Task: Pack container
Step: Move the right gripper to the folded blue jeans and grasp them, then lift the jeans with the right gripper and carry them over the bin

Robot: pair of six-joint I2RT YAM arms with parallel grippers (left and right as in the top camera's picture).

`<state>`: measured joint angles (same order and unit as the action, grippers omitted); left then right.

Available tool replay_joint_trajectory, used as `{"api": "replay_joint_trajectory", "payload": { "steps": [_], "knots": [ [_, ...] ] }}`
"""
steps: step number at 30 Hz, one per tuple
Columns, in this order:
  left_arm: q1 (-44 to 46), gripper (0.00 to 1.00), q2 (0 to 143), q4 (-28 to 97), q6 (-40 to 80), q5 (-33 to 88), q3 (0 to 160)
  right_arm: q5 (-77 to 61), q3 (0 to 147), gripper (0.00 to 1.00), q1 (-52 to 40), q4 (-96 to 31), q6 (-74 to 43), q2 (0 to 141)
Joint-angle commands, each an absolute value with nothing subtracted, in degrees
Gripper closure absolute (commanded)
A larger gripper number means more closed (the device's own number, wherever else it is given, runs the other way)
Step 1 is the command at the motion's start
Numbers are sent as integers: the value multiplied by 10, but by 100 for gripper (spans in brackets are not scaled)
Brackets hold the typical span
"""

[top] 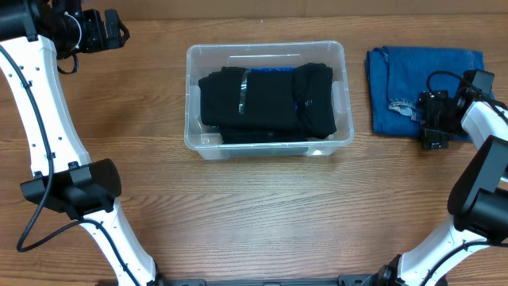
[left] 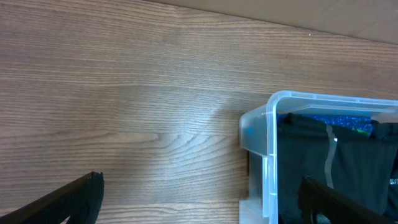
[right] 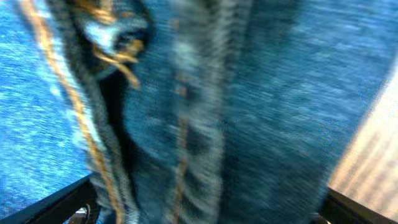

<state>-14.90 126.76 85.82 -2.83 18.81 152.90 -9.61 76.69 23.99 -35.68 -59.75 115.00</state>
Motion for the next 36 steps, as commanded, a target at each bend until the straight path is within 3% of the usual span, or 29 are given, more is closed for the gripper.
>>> {"api": "replay_joint_trajectory", "payload": {
  "steps": [1, 4, 5, 6, 9, 14, 24, 36],
  "knots": [
    [-150, 0, 1253, 858, -17, 187, 1537, -91, 764, 6, 231, -333, -582, 1171],
    [-150, 0, 1253, 858, -17, 187, 1537, -90, 764, 25, 225, -314, -497, 1177],
    [-150, 0, 1253, 859, -17, 187, 1537, -90, 764, 36, 222, -313, -472, 1178],
    [-150, 0, 1253, 858, -17, 187, 1537, -84, 764, 58, 222, -313, -454, 1177],
    [-150, 0, 1253, 858, -17, 187, 1537, -79, 764, 96, 222, -316, -430, 1177],
    [-150, 0, 1253, 858, -17, 187, 1537, -79, 778, 96, 223, -331, -392, 1168],
    [-150, 0, 1253, 858, -17, 187, 1537, -80, 938, 96, 216, -505, -355, 1015],
    [-150, 0, 1253, 858, -17, 187, 1538, -80, 1014, 96, 144, -533, -377, 878]
  ]
}}
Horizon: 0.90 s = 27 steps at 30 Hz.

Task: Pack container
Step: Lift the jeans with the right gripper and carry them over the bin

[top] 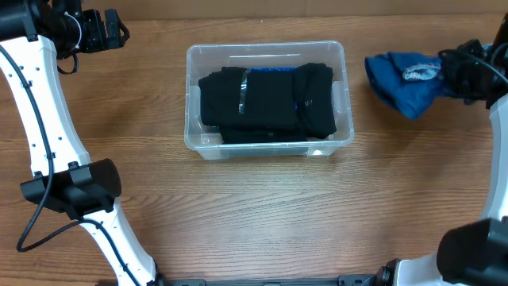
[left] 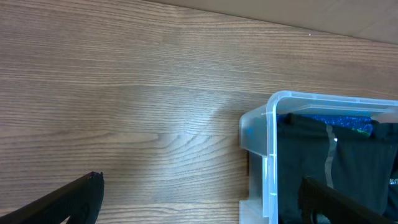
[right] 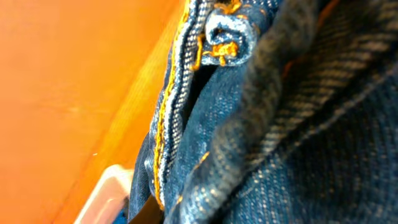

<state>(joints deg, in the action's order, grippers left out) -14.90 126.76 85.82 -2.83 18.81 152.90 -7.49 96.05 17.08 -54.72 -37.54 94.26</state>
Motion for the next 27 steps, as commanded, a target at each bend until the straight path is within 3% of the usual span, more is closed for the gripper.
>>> {"api": "replay_joint_trajectory", "payload": {
  "steps": [1, 15, 27],
  "knots": [
    [-150, 0, 1253, 858, -17, 187, 1537, -79, 1014, 96, 131, -531, -377, 868],
    [-150, 0, 1253, 858, -17, 187, 1537, 10, 1016, 96, -61, -491, -410, 771],
    [-150, 0, 1253, 858, -17, 187, 1537, 241, 1016, 96, -303, -483, -623, 880]
  ]
}}
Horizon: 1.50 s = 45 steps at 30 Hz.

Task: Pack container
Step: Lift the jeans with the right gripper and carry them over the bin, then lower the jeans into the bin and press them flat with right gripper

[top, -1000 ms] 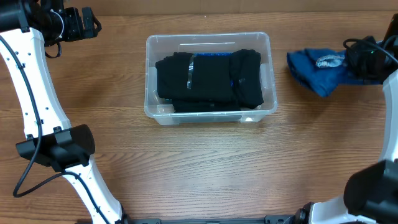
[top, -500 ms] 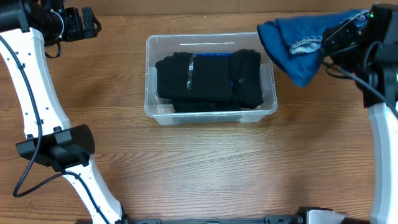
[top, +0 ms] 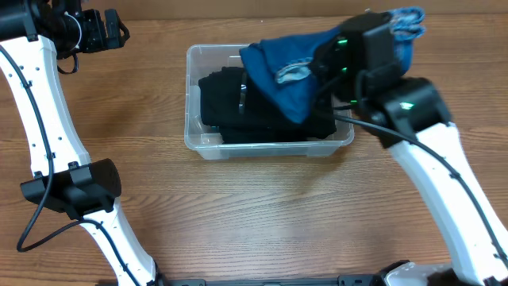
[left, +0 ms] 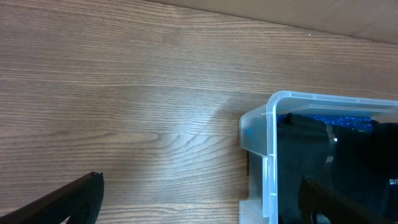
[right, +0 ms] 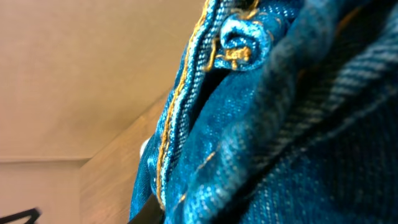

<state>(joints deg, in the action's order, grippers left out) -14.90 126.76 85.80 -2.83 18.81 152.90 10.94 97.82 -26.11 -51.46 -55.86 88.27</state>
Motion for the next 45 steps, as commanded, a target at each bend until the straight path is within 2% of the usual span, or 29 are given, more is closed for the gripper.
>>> {"api": "replay_joint_trajectory", "payload": {
  "steps": [1, 8, 27, 28, 31, 36, 42, 44, 45],
  "knots": [
    [-150, 0, 1253, 859, -17, 187, 1537, 261, 1016, 96, -314, -482, -639, 886],
    [-150, 0, 1253, 858, -17, 187, 1537, 345, 1016, 96, -390, -396, -643, 937],
    [-150, 0, 1253, 859, -17, 187, 1537, 260, 1016, 96, -395, -329, -648, 1040],
    [-150, 0, 1253, 858, -17, 187, 1538, 256, 1016, 92, -395, -329, -648, 1040],
    [-150, 0, 1253, 859, -17, 187, 1537, 241, 1016, 71, -395, -333, -647, 1040],
    [-150, 0, 1253, 858, -17, 187, 1537, 215, 1016, 67, -395, -348, -648, 1040],
    [-150, 0, 1253, 858, -17, 187, 1537, 209, 1016, 55, -395, -445, -648, 1040],
    [-150, 0, 1253, 858, -17, 187, 1538, 209, 1016, 45, -395, -480, -648, 1040],
    [-150, 0, 1253, 858, -17, 187, 1537, 209, 1016, 36, -395, -496, -648, 1040]
  ]
}}
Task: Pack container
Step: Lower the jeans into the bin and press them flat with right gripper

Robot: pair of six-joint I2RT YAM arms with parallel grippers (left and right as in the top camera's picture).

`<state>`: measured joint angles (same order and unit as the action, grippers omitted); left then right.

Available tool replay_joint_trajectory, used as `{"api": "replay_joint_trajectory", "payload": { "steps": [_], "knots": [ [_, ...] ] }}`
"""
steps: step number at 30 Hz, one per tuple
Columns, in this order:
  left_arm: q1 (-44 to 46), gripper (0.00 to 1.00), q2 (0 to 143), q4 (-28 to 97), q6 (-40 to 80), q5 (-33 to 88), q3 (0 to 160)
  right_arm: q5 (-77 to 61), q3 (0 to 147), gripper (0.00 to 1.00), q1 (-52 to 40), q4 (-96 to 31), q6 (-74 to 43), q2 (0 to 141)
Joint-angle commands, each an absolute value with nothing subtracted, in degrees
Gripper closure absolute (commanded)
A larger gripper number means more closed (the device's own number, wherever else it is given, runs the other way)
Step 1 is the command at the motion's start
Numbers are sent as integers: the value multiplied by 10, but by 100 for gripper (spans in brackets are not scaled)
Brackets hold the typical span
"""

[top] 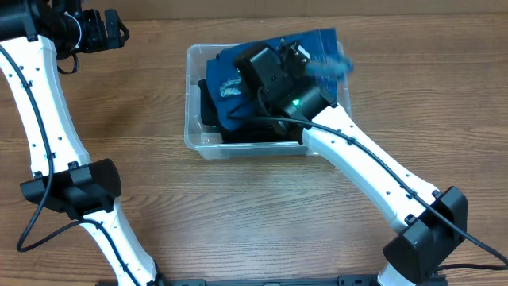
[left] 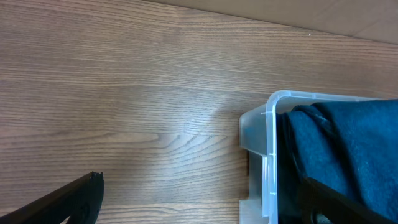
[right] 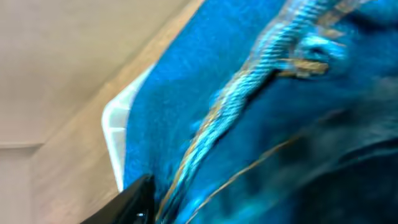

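The blue jeans lie draped over the clear plastic container, covering most of the black clothes inside. My right gripper is over the container's left half and shut on the jeans. The right wrist view is filled with blurred denim, with one finger at the lower left and the container rim beside it; the other finger is hidden. My left gripper hangs open at the far left of the table. Its wrist view shows the container corner with jeans in it.
The wooden table stretches around the container on all sides. The right arm runs diagonally from the front right to the container. The left arm stands along the left edge.
My right gripper has moved left and down with the jeans, from above the container's right half to its left half. The jeans now lie across the container. The left arm has not moved.
The jeans lay folded on the table right of the container with my right gripper down on them. Then they hung bunched from the gripper at the far right, then over the container's right side, and now they rest across the container.
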<state>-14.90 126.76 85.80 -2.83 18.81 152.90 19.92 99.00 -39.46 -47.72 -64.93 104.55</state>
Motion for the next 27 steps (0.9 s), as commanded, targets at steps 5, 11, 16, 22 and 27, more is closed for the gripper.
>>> {"api": "replay_joint_trajectory", "payload": {
  "steps": [5, 11, 16, 22, 27],
  "knots": [
    [-150, 0, 1253, 859, -17, 187, 1537, 194, 1016, 19, -395, -576, -643, 1040],
    [-150, 0, 1253, 858, -17, 187, 1537, 171, 1016, 19, -395, -696, -552, 1040],
    [-150, 0, 1253, 858, -17, 187, 1537, 168, 1016, 21, -395, -714, -434, 1040],
    [-150, 0, 1253, 858, -17, 187, 1537, 171, 988, 33, -395, -637, -331, 1040],
    [-150, 0, 1253, 859, -17, 187, 1537, 179, 906, 36, -395, -548, -325, 1062]
  ]
}}
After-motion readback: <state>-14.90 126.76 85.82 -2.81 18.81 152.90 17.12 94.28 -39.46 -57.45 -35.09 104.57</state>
